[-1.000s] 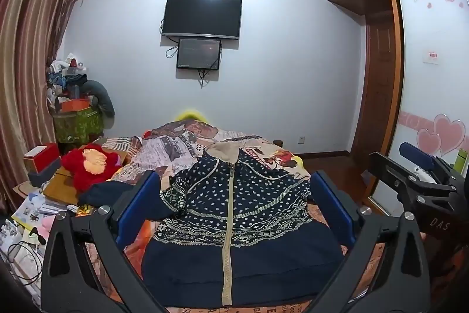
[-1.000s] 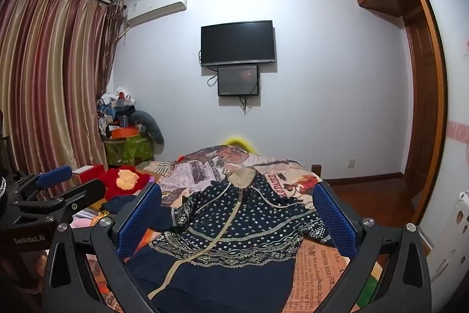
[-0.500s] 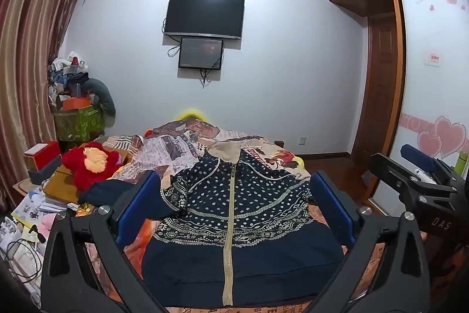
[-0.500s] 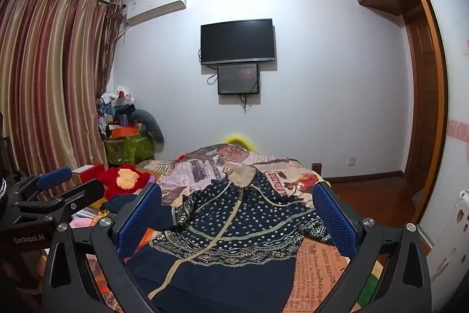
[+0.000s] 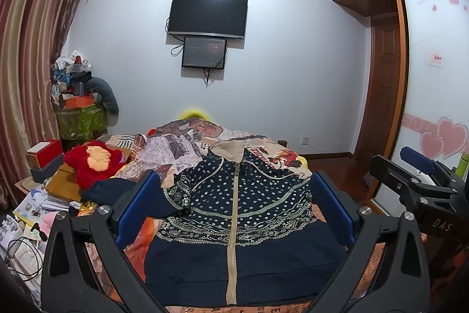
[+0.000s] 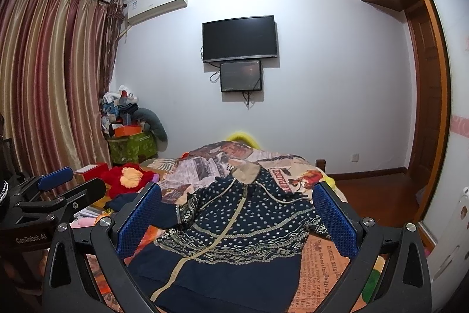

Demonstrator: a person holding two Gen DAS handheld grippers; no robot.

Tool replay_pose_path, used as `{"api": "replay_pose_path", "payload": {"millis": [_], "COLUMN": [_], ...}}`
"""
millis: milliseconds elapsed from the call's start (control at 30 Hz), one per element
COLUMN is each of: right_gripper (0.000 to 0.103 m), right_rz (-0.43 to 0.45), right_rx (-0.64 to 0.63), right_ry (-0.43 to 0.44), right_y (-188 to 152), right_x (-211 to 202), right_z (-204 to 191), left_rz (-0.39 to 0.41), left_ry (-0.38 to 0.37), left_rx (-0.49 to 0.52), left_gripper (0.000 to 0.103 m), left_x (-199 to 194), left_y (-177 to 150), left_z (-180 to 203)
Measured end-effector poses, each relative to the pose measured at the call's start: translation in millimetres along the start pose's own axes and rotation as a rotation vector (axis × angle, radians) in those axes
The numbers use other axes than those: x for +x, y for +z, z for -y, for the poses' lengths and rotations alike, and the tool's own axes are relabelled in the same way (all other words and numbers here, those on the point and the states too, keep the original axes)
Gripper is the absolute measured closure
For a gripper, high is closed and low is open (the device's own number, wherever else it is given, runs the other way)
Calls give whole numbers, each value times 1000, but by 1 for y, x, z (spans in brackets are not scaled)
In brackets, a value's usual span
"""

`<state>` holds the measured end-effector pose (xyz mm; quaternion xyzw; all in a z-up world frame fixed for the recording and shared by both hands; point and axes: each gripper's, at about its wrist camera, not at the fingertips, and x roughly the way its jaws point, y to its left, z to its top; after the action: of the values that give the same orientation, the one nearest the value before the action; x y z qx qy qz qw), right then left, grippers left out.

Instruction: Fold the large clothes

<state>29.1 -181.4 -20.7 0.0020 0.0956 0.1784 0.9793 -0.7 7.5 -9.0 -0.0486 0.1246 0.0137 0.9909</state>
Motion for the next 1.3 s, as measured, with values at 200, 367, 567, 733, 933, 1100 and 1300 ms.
{"api": "replay_pose_path", "payload": {"millis": [200, 367, 567, 733, 933, 1100, 1300], "right_gripper": [0, 0, 0, 0, 0, 0, 0], "right_rz": [-4, -10, -10, -10, -10, -10, -11], "right_rx": [-5, -10, -9, -10, -12, -11, -12], "right_ry": [7, 10, 9, 8, 9, 8, 8], "right_y": [-1, -2, -1, -1, 0, 0, 1], "right_x": [0, 5, 6, 7, 7, 7, 7], "right_z": [-6, -7, -7, -7, -7, -7, -7], "left_rz": [-2, -2, -5, -5, -5, -6, -8], "left_ry": [4, 4, 4, 5, 6, 4, 1], "left_rx": [-9, -15, -19, -15, -14, -13, -12], "left_gripper": [0, 0, 0, 0, 0, 0, 0], "left_x": [1, 1, 2, 3, 4, 4, 5], "left_y": [-1, -1, 0, 0, 0, 1, 0], "left_z": [-4, -7, -8, -8, -8, -9, -8]}}
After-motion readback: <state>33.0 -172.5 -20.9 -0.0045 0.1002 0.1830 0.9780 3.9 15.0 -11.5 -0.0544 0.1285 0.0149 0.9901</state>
